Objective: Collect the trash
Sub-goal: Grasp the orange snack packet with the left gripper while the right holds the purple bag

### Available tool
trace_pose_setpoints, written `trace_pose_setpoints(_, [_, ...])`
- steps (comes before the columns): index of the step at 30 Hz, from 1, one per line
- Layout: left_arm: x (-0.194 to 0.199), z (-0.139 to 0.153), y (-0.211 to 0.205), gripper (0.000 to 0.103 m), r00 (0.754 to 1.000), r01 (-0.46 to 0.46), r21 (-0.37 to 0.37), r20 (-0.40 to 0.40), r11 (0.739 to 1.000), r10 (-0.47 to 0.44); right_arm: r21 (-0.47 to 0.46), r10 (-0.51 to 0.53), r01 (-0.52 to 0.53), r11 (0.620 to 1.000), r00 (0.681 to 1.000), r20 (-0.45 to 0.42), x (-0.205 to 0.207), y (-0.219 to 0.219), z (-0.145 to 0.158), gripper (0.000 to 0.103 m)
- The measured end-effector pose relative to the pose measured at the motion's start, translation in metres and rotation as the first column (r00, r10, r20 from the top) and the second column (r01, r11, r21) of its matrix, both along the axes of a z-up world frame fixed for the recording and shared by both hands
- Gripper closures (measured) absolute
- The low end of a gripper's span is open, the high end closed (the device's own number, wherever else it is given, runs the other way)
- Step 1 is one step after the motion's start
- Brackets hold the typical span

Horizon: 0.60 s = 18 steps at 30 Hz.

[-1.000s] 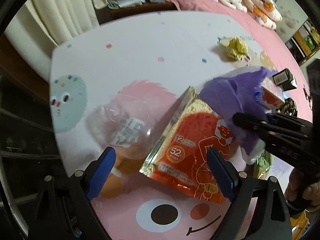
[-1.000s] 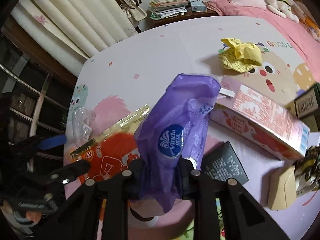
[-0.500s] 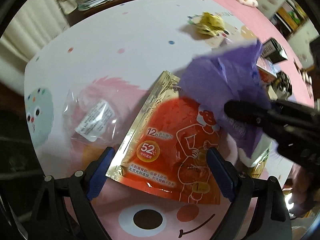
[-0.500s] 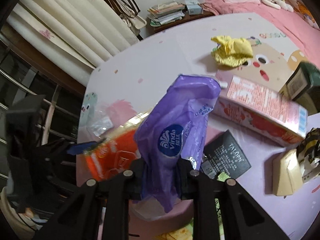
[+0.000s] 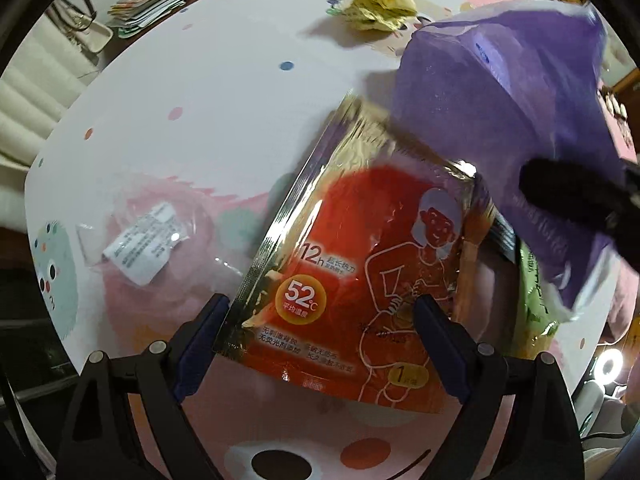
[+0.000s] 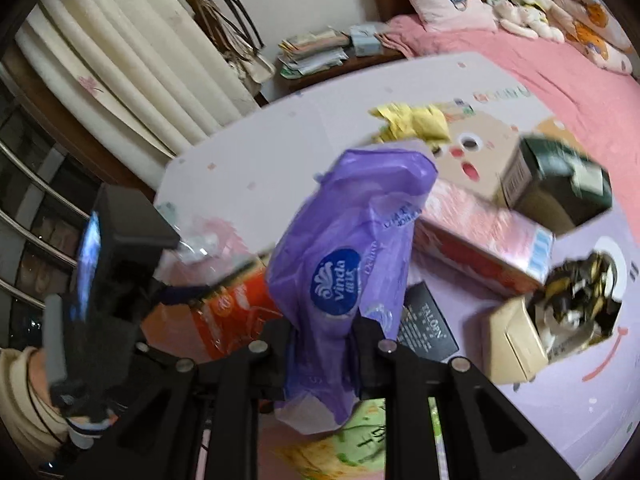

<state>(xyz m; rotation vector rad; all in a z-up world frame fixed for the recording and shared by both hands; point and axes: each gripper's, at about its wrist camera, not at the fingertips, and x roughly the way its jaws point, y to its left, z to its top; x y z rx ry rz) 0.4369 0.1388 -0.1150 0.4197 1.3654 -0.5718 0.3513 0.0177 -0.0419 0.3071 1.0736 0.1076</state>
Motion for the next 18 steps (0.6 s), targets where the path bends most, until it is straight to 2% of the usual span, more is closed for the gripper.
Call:
trace_pose_setpoints(4, [-0.005, -0.010, -0.013, 0.011, 1.000, 0.028, 0.042, 0.011, 0.999, -0.029, 0.004, -0.026, 0.026, 1.000, 0.999, -0.021, -0.006, -0.010, -0.016, 0.084])
trace_pose_setpoints(7, [-0.008, -0.010, -0.022, 0.011, 0.999, 0.037, 0.026, 0.019, 0.999, -0.037, 0.002, -0.035, 0.035, 0.999, 0.999, -0.027, -0.011, -0.015, -0.022, 0.084])
trace_pose_setpoints(10, [-0.017, -0.007, -0.024, 0.016, 0.998, 0.053, 0.015, 0.041, 0.998, -0.054, 0.003, -0.045, 0.045, 0.999, 0.998, -0.034, -0.014, -0.019, -0.026, 0.084])
trace_pose_setpoints(13, [-0.029, 0.001, -0.029, 0.045, 0.994, 0.089, -0.009, 0.057, 0.996, -0.089, 0.009, -0.055, 0.056, 0.998, 0.998, -0.038, -0.018, -0.023, -0.028, 0.084])
trace_pose_setpoints(14, [-0.032, 0.003, -0.031, 0.058, 0.993, 0.097, -0.011, 0.065, 0.995, -0.096, 0.010, -0.057, 0.057, 0.998, 0.998, -0.037, -0.020, -0.024, -0.028, 0.084])
trace_pose_setpoints(18, [-0.043, 0.007, -0.034, 0.085, 0.990, 0.107, -0.006, 0.090, 0.994, -0.106, 0.016, -0.056, 0.057, 0.998, 0.998, -0.034, -0.025, -0.026, -0.028, 0.084])
